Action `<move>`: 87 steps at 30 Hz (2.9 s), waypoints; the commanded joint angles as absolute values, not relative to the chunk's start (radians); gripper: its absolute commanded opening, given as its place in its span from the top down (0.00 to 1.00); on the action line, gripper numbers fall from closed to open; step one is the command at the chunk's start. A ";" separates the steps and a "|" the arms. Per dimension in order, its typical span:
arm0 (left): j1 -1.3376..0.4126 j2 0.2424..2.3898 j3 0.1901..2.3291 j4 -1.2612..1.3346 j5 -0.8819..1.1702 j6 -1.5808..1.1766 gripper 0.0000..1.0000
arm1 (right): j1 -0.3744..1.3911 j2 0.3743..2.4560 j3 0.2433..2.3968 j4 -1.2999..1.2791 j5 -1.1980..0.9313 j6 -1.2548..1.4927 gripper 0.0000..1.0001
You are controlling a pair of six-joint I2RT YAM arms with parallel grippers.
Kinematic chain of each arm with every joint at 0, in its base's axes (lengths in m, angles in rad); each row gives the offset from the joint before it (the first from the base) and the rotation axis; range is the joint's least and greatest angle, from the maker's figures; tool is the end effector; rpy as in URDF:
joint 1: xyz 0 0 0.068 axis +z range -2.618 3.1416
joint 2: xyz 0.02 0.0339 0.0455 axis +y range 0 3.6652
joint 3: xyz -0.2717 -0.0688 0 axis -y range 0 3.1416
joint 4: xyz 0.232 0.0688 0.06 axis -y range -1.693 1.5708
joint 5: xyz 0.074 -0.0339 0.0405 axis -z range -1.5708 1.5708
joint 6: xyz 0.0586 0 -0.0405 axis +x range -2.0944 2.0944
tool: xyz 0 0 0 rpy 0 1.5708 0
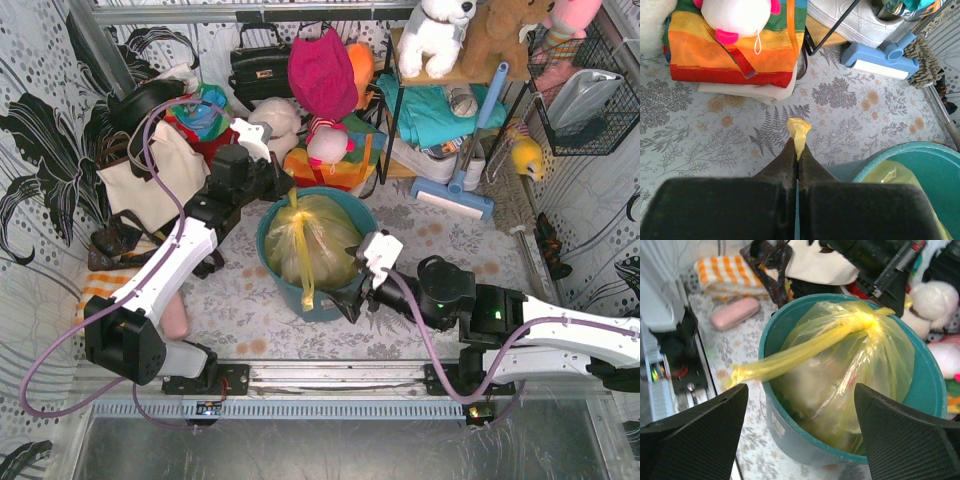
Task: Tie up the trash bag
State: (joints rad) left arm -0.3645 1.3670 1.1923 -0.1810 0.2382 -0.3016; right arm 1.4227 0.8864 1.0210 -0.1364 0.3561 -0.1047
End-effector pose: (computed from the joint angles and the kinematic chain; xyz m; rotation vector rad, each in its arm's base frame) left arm 0.3003 -0.1294 0.3527 0.2256 1.9622 -0.6700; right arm 0.0496 0.1938 0.4144 -0.8975 1.3523 0.7491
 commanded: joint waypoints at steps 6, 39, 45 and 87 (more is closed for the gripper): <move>-0.367 1.345 1.156 -0.222 0.290 -0.288 1.00 | 1.427 0.920 0.921 0.011 0.141 -0.603 0.01; -0.367 1.311 1.169 -0.225 0.314 -0.291 1.00 | 1.381 1.088 1.195 -0.194 0.542 0.097 0.24; -0.366 1.323 1.177 -0.219 0.323 -0.295 1.00 | 1.379 1.126 1.259 -0.381 0.540 0.419 0.25; -0.363 1.437 1.270 -0.182 0.194 -0.257 1.00 | 1.285 0.921 0.890 0.138 -0.019 0.710 1.00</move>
State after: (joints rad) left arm -0.3702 1.3842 1.3624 -0.2348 0.2241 -0.2504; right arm 1.2842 0.9337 1.0168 0.0174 0.0803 0.5953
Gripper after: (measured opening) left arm 0.009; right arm 0.002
